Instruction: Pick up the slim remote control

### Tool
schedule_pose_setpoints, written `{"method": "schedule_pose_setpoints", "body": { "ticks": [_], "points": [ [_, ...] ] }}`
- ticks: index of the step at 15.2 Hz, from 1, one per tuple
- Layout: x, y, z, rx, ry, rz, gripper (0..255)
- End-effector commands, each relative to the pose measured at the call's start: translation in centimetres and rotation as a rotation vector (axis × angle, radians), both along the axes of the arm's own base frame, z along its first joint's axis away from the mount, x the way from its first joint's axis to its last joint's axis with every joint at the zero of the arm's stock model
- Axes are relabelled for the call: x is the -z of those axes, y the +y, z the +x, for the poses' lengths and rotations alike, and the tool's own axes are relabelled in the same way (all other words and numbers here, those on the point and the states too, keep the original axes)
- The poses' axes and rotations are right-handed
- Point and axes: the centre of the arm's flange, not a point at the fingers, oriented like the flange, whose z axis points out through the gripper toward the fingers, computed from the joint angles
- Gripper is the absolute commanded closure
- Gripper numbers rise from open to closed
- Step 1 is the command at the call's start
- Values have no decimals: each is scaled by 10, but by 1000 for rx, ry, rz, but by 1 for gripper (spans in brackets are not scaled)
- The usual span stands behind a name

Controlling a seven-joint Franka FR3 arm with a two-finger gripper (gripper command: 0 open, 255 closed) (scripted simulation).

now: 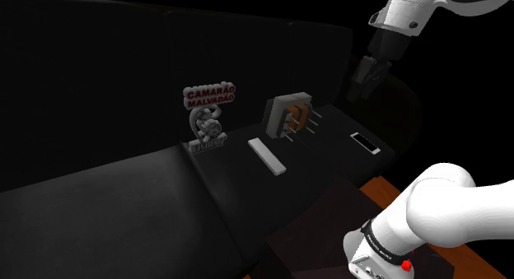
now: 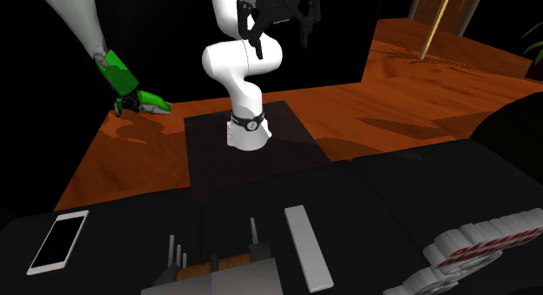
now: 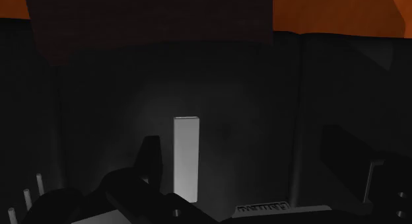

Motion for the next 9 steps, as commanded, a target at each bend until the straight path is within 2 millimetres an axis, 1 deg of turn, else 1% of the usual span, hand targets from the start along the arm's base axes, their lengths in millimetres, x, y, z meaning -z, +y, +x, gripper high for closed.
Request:
{"method": "schedule_pose_setpoints", "body": {
  "ticks": [1, 9],
  "points": [
    [0, 0, 0, 0, 0, 0, 0],
    [92, 13, 48, 22, -10, -39, 0]
  ]
}}
